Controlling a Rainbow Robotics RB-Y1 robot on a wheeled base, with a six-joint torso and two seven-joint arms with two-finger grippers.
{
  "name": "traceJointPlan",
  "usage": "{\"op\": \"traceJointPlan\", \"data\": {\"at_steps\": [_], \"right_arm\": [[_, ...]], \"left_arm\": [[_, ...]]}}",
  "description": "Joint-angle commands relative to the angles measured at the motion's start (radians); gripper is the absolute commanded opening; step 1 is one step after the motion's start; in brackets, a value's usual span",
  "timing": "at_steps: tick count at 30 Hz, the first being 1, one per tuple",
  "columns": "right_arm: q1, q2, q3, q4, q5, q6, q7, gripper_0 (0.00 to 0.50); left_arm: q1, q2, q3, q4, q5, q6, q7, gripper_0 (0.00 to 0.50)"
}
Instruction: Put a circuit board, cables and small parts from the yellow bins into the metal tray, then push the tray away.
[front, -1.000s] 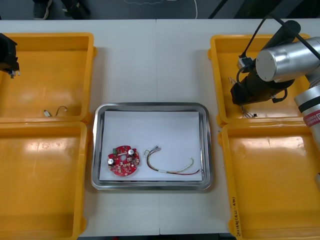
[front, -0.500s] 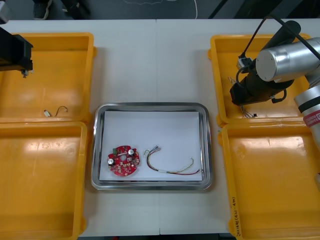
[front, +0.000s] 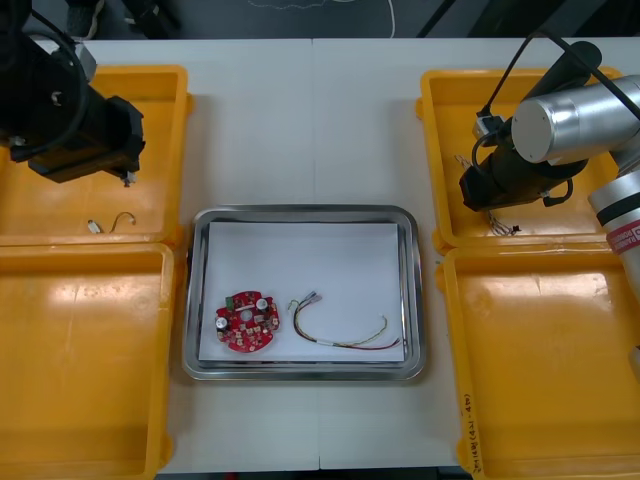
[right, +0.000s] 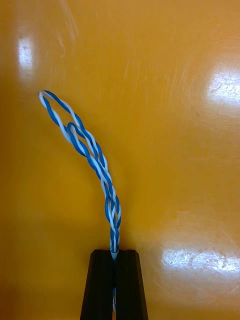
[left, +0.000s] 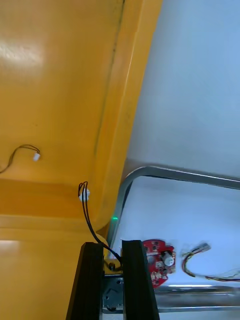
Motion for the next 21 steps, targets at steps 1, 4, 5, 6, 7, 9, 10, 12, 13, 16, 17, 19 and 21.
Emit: {"op": "traceJointPlan", "data": {"at_steps": [1,4,5,6,7,9,10,12,13,16,17,19,21], "right_arm": [[0.002,0.004,-0.029,-0.006,-0.016,0.0,0.034,0.0],[0.0,-0.002,-0.038,-0.006,-0.023,0.004,0.04,0.0],[-0.003,-0.007,-0.044,-0.006,-0.028,0.014,0.041,0.0],[-0.006,-0.01,-0.047,-0.006,-0.029,0.018,0.043,0.0],[-0.009,-0.015,-0.052,-0.009,-0.036,0.034,0.047,0.0],[-0.011,-0.022,-0.056,-0.021,-0.042,0.046,0.05,0.0],[-0.011,-0.027,-0.058,-0.029,-0.045,0.052,0.052,0.0],[-0.011,-0.032,-0.063,-0.04,-0.049,0.066,0.052,0.0],[-0.011,-0.033,-0.069,-0.05,-0.054,0.08,0.052,0.0],[-0.015,-0.038,-0.092,-0.08,-0.062,0.132,0.052,0.0],[-0.017,-0.039,-0.098,-0.087,-0.065,0.147,0.052,0.0],[-0.023,-0.042,-0.107,-0.103,-0.074,0.181,0.047,0.0],[-0.025,-0.044,-0.113,-0.118,-0.075,0.199,0.044,0.0]], "left_arm": [[0.012,-0.007,-0.069,-0.068,0.017,0.007,-0.015,0.0],[0.028,-0.035,-0.093,-0.094,0.011,0.007,0.026,0.0],[0.04,-0.05,-0.098,-0.106,-0.001,0.007,0.029,0.0],[0.046,-0.059,-0.099,-0.112,-0.009,0.007,0.031,0.0],[0.065,-0.085,-0.099,-0.125,-0.037,0.007,0.029,0.0],[0.091,-0.122,-0.101,-0.14,-0.075,0.007,0.026,0.0],[0.106,-0.144,-0.101,-0.149,-0.1,0.007,0.021,0.0],[0.129,-0.174,-0.112,-0.164,-0.138,0.007,0.017,0.0],[0.141,-0.19,-0.127,-0.169,-0.161,0.007,0.015,0.0],[0.15,-0.22,-0.176,-0.169,-0.222,0.007,0.015,0.0],[0.152,-0.226,-0.19,-0.166,-0.236,0.007,0.017,0.0],[0.152,-0.237,-0.214,-0.158,-0.256,0.007,0.02,0.0],[0.152,-0.242,-0.227,-0.151,-0.265,0.007,0.021,0.0]]}}
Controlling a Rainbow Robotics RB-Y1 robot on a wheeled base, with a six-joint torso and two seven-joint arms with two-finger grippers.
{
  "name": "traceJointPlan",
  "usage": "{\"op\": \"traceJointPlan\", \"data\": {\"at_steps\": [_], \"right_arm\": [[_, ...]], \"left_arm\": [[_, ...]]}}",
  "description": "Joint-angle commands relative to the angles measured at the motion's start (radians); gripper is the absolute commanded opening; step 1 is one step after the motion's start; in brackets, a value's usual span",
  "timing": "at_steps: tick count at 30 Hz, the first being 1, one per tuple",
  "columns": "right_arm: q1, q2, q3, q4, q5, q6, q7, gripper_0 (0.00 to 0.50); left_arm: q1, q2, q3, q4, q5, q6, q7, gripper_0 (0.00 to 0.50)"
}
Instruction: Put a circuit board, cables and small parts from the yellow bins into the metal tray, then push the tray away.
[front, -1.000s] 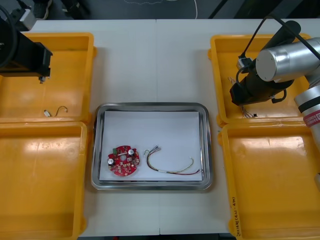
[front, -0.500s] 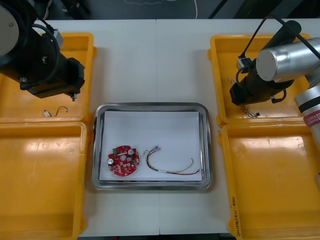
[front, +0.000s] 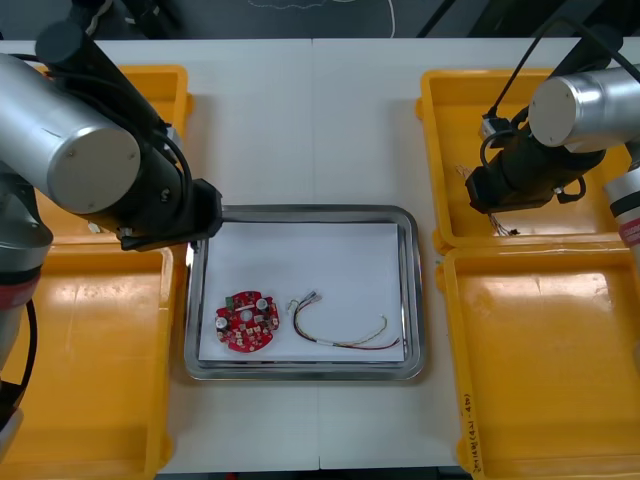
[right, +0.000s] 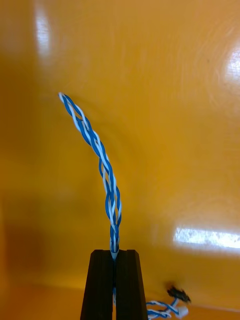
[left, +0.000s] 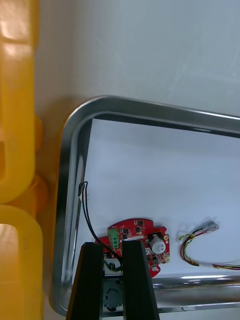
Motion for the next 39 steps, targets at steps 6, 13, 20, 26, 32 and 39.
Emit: {"op": "traceJointPlan", "data": {"at_steps": [6,13,20,26,32,39], "right_arm": [[-0.052,-0.045,-0.092,-0.109,-0.041,0.129,0.03,0.0],[-0.083,-0.044,-0.108,-0.144,-0.078,0.21,-0.013,0.0],[-0.093,-0.044,-0.109,-0.197,-0.161,0.243,-0.149,0.0],[-0.116,-0.045,-0.088,-0.221,-0.193,0.278,-0.198,0.0],[-0.159,-0.044,-0.027,-0.243,-0.2,0.3,-0.273,0.0],[-0.179,-0.039,0.043,-0.284,-0.216,0.3,-0.375,0.0]], "left_arm": [[0.002,-0.047,-0.117,0.05,-0.075,0.007,0.007,0.0],[0.0,-0.095,-0.13,0.127,-0.137,-0.035,-0.045,0.0],[-0.004,-0.134,-0.13,0.174,-0.177,-0.064,-0.088,0.0],[-0.02,-0.147,-0.131,0.222,-0.178,-0.098,-0.108,0.0],[-0.038,-0.15,-0.159,0.3,-0.186,-0.152,-0.12,0.0],[-0.038,-0.15,-0.165,0.323,-0.166,-0.182,-0.137,0.0]]}}
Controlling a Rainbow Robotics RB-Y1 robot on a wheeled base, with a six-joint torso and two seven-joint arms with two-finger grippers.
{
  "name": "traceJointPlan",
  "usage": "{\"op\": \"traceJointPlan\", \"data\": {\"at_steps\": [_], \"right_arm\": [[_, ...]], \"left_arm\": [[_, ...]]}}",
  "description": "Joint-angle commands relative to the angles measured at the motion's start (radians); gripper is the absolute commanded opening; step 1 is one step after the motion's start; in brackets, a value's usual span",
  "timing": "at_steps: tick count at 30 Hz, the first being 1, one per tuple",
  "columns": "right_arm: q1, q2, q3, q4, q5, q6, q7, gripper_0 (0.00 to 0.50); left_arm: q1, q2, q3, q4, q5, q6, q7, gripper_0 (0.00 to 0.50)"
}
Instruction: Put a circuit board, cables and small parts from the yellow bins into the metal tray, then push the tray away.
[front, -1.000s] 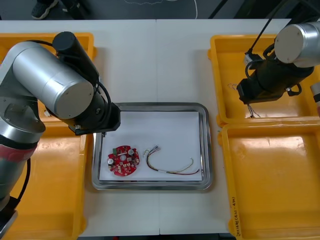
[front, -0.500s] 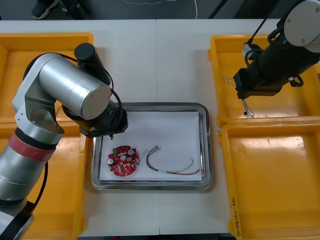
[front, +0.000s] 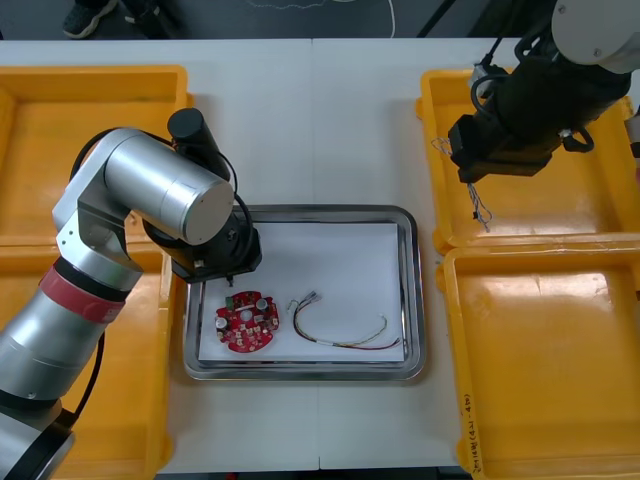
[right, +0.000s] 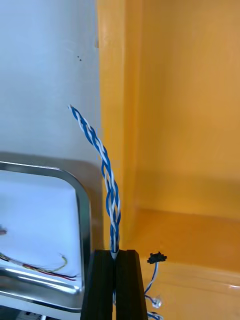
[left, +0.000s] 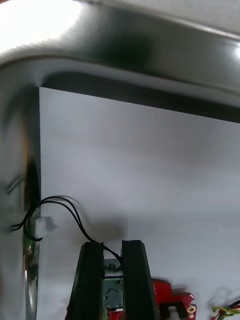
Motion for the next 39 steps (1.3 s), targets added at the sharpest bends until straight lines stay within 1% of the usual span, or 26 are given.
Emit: {"op": "traceJointPlan", "data": {"at_steps": [1,5,7,8,9,10,11,12,13,16,26,27,30,31,39], "right_arm": [[-0.054,-0.026,0.042,-0.057,-0.02,0.005,-0.033,0.0],[-0.054,-0.014,0.045,-0.059,-0.024,0.005,-0.04,0.0],[-0.054,-0.012,0.053,-0.057,-0.023,0.005,-0.043,0.0],[-0.054,-0.012,0.065,-0.057,-0.018,0.005,-0.045,0.0],[-0.054,-0.012,0.072,-0.059,-0.015,0.005,-0.046,0.0],[-0.054,-0.012,0.082,-0.059,-0.007,0.005,-0.046,0.0],[-0.054,-0.012,0.092,-0.059,-0.001,0.005,-0.048,0.0],[-0.054,-0.012,0.092,-0.059,-0.001,0.005,-0.048,0.0],[-0.054,-0.012,0.096,-0.059,0.008,0.005,-0.048,0.0],[-0.054,-0.012,0.099,-0.057,0.003,0.005,-0.048,0.0],[-0.054,-0.012,0.099,-0.065,-0.014,0.005,-0.042,0.0],[-0.054,-0.012,0.101,-0.068,-0.02,0.005,-0.042,0.0],[-0.054,-0.01,0.104,-0.071,-0.027,0.005,-0.042,0.0],[-0.054,-0.012,0.107,-0.076,-0.032,0.005,-0.042,0.0],[-0.057,-0.012,0.151,-0.122,-0.058,0.005,-0.039,0.0]], "left_arm": [[-0.038,-0.021,-0.018,-0.003,0.01,-0.019,-0.123,0.0],[-0.038,-0.021,-0.019,-0.003,0.013,-0.02,-0.127,0.001],[-0.038,-0.021,-0.018,-0.004,0.011,-0.02,-0.127,0.032],[-0.038,-0.021,-0.018,-0.004,0.01,-0.022,-0.127,0.153],[-0.038,-0.021,-0.018,-0.004,0.008,-0.023,-0.127,0.238],[-0.038,-0.021,-0.016,-0.004,0.007,-0.025,-0.126,0.347],[-0.038,-0.021,-0.013,-0.004,0.003,-0.025,-0.126,0.403],[-0.038,-0.021,-0.013,-0.004,0.003,-0.025,-0.126,0.403],[-0.038,-0.021,-0.01,-0.007,0.0,-0.025,-0.124,0.447],[-0.038,-0.021,0.001,-0.021,-0.007,-0.016,-0.124,0.461],[-0.038,-0.006,0.053,-0.118,-0.007,0.107,-0.127,0.464],[-0.038,0.001,0.067,-0.139,-0.001,0.132,-0.127,0.463],[-0.04,0.007,0.079,-0.164,0.01,0.156,-0.129,0.463],[-0.038,0.014,0.091,-0.187,0.023,0.171,-0.129,0.464],[-0.056,0.059,0.137,-0.289,0.063,0.171,-0.127,0.463]]}}
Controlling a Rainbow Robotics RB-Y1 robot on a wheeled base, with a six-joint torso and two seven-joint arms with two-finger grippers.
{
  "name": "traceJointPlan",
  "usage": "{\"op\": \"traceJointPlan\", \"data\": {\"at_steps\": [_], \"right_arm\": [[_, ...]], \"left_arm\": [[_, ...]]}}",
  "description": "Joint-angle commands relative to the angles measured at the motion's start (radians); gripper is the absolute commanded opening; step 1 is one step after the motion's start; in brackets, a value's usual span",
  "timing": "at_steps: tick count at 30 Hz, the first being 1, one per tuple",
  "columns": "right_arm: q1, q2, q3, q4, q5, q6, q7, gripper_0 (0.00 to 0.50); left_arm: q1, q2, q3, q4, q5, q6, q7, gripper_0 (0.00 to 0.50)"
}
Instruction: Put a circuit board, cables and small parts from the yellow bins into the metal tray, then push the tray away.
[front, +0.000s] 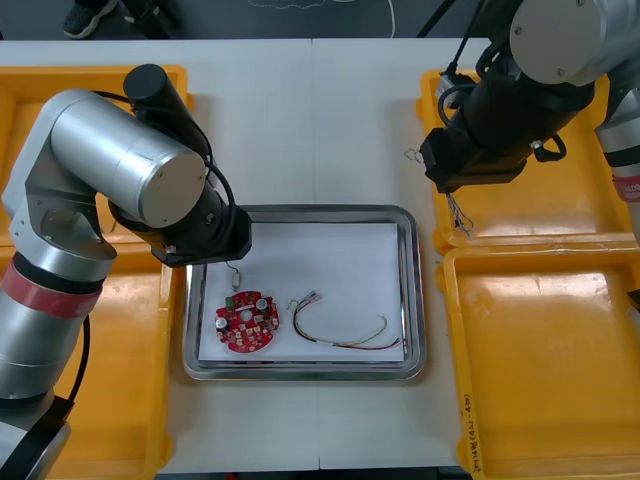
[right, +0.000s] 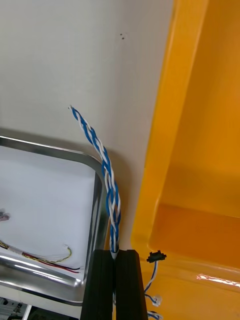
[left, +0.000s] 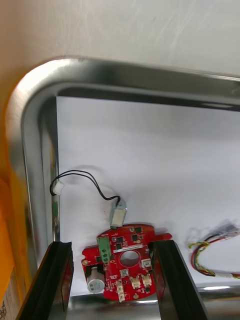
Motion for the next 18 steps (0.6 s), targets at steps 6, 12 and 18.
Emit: {"op": "traceJointPlan", "data": {"at_steps": [6,12,18], "right_arm": [[-0.051,-0.012,0.103,-0.106,-0.041,0.005,-0.015,0.0],[-0.054,0.002,0.175,-0.156,-0.052,0.005,0.0,0.0],[-0.061,0.046,0.226,-0.17,-0.047,0.005,0.026,0.0]], "left_arm": [[-0.1,0.098,0.069,-0.091,0.088,0.01,-0.042,0.464],[-0.153,0.19,0.07,-0.091,0.174,0.01,-0.025,0.468],[-0.184,0.272,0.106,-0.082,0.246,0.01,-0.01,0.472]]}}
